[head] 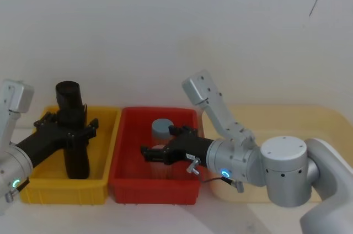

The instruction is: Pick up the garbage bag with the one hand and transfer it to the other hand.

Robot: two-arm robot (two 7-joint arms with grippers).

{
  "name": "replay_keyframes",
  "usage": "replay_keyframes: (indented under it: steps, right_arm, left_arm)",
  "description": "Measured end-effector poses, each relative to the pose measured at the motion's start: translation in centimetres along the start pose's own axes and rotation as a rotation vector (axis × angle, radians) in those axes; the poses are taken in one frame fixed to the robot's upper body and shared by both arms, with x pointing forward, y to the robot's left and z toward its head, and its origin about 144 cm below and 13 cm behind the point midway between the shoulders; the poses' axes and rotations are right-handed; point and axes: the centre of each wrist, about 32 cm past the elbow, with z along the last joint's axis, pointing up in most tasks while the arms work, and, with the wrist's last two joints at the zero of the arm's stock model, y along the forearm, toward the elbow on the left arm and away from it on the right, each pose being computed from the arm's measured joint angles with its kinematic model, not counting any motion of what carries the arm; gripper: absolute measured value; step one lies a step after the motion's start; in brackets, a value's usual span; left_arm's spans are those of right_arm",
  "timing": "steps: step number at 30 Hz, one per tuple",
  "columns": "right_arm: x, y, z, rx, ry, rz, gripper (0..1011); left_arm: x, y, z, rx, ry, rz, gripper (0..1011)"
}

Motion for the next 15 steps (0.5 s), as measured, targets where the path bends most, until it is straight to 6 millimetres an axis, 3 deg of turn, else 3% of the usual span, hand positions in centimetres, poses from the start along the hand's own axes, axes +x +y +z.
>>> replay_keyframes:
  steps: [15]
  right_arm:
    - [0.90,0.90,-0.61,-0.064,-0.032,0.003,1002]
  left_arm:
    - [0.00,-0.04,0.01,0.000,0.001,0.000,1001]
